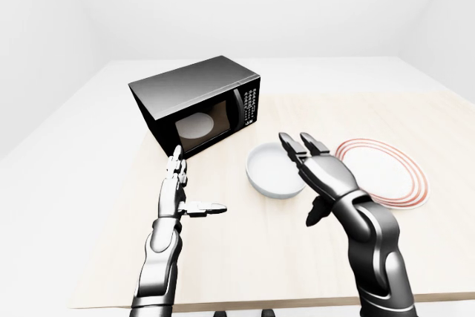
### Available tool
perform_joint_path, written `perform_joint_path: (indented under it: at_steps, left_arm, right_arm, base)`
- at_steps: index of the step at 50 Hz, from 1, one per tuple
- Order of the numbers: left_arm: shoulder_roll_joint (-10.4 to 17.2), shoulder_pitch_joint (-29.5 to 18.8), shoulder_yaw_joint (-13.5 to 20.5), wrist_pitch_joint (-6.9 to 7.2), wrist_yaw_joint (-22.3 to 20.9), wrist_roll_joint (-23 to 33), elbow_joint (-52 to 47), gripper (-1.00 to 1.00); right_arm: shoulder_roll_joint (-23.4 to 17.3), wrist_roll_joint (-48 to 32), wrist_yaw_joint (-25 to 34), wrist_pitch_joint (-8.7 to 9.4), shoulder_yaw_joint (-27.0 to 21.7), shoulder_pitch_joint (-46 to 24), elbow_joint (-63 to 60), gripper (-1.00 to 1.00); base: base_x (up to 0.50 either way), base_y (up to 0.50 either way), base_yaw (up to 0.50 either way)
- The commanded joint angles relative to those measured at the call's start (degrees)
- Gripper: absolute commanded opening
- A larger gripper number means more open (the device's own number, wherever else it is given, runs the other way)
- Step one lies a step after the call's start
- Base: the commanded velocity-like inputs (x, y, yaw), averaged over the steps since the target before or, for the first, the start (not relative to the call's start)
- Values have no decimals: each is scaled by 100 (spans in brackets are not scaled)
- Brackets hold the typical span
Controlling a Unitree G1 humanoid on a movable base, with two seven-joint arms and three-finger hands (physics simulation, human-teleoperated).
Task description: Pick up the white bowl and put it on the plate.
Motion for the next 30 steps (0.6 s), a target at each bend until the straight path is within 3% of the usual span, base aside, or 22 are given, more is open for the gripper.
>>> perform_joint_path:
  at_steps: [1, 20, 30]
  left_arm:
    - [-1, 0, 1, 1, 1, 0, 0, 100]
    - [-1, 0, 1, 3, 2, -1, -1, 100]
    - [-1, -24, -3, -5, 14, 11, 51, 100]
  right_arm:
    - [17, -109, 0, -157, 70, 150, 242, 100]
    - [-56, -330, 0, -423, 57, 115, 639, 100]
    - [-78, -386, 0, -426, 43, -16, 869, 100]
  base:
    - [0, 0, 0]
    - [0, 0, 0]
    - [0, 0, 0]
